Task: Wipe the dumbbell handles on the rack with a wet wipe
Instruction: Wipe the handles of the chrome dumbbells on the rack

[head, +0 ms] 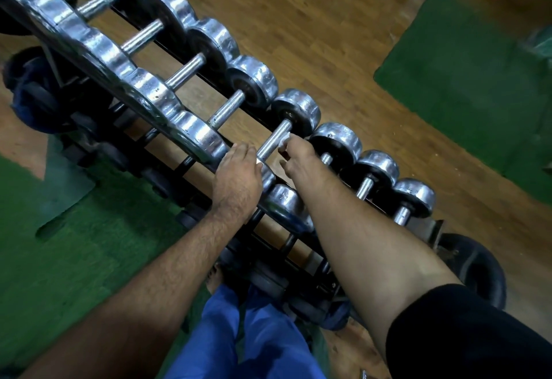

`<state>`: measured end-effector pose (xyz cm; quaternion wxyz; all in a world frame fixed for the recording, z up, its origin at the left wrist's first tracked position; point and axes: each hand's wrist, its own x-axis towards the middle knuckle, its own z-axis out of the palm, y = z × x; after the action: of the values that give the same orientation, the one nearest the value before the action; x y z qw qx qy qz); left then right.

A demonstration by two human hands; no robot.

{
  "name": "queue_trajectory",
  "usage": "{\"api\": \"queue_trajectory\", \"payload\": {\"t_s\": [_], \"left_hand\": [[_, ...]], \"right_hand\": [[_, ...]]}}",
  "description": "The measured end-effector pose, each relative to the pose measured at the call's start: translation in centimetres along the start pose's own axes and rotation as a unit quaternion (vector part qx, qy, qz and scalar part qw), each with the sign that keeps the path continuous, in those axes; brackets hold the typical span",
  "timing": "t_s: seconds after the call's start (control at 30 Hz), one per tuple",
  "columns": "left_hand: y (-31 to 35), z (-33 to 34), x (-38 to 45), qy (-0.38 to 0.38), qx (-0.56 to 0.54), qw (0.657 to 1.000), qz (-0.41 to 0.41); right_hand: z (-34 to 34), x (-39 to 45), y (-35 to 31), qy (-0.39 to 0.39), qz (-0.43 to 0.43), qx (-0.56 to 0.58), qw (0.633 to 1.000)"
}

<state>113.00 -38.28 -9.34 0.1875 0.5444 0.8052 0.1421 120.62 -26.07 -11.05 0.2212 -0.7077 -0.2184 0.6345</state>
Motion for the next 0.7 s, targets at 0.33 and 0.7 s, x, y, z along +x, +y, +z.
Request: {"api": "queue_trajectory", "payload": {"t_s": [0.33,0.7], "left_hand": [[-0.4,0.3,0.1,0.004,-0.012,1.000,0.009],[-0.6,0.5,-0.1,0.012,-0.012,1.000,0.010]], "right_hand": [[0.4,0.0,1.1,-0.097,0.049,-0.010,0.994],[1.1,2.4,1.5,-0.055,0.109,0.037,0.992]]}}
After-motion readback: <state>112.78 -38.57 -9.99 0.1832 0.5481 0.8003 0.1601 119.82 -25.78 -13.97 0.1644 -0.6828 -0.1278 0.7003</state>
